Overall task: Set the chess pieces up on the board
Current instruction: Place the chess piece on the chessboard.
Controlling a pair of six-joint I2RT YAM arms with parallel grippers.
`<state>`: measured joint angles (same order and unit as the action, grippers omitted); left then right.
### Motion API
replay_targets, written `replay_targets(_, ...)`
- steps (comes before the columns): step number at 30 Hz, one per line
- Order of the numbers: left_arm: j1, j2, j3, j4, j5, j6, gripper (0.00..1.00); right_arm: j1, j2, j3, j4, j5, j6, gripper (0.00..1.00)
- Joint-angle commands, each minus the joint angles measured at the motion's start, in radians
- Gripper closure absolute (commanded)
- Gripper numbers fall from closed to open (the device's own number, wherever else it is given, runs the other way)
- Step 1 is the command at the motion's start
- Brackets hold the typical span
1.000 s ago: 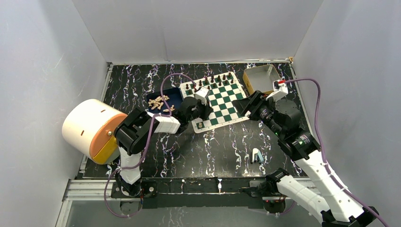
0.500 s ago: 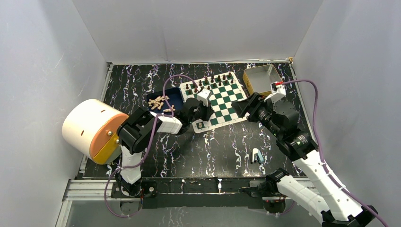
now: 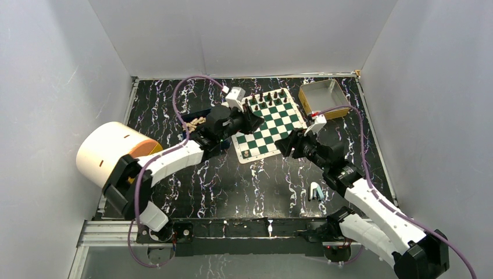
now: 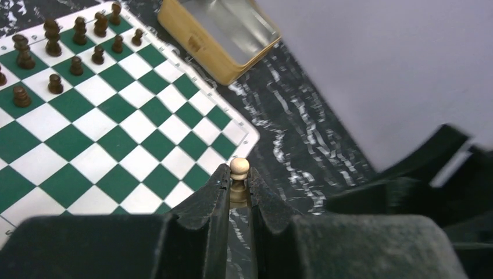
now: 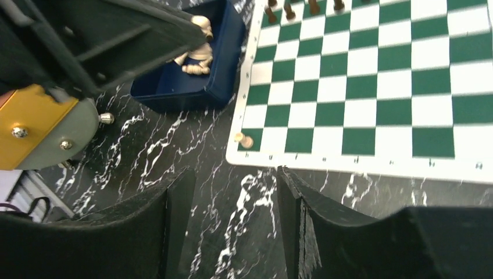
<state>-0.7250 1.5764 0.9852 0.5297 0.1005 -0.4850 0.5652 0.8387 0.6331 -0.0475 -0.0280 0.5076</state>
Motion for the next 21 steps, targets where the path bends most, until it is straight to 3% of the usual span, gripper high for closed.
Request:
replay_targets(1,-0.005,-0.124,0.053,-0.128,0.031,-0.13,0.99,-0.001,-0.047,-0.096,0.435,-0.046,-0.181,0.38)
replay_targets(6,-0.005,-0.224,0.007,-0.079,0.04,-0.249,1.0,0.001,0.023,-0.086,0.569,-0.135,-0.338,0.34)
replay_targets(11,-0.004,-0.252,-0.016,-0.044,0.068,-0.31,1.0,0.008,0.059,-0.112,0.745,-0.15,-0.388,0.34)
replay_targets(21,-0.004,-0.267,-0.031,-0.012,0.079,-0.319,1.0,0.07,0.172,-0.027,0.769,-0.138,-0.431,0.32)
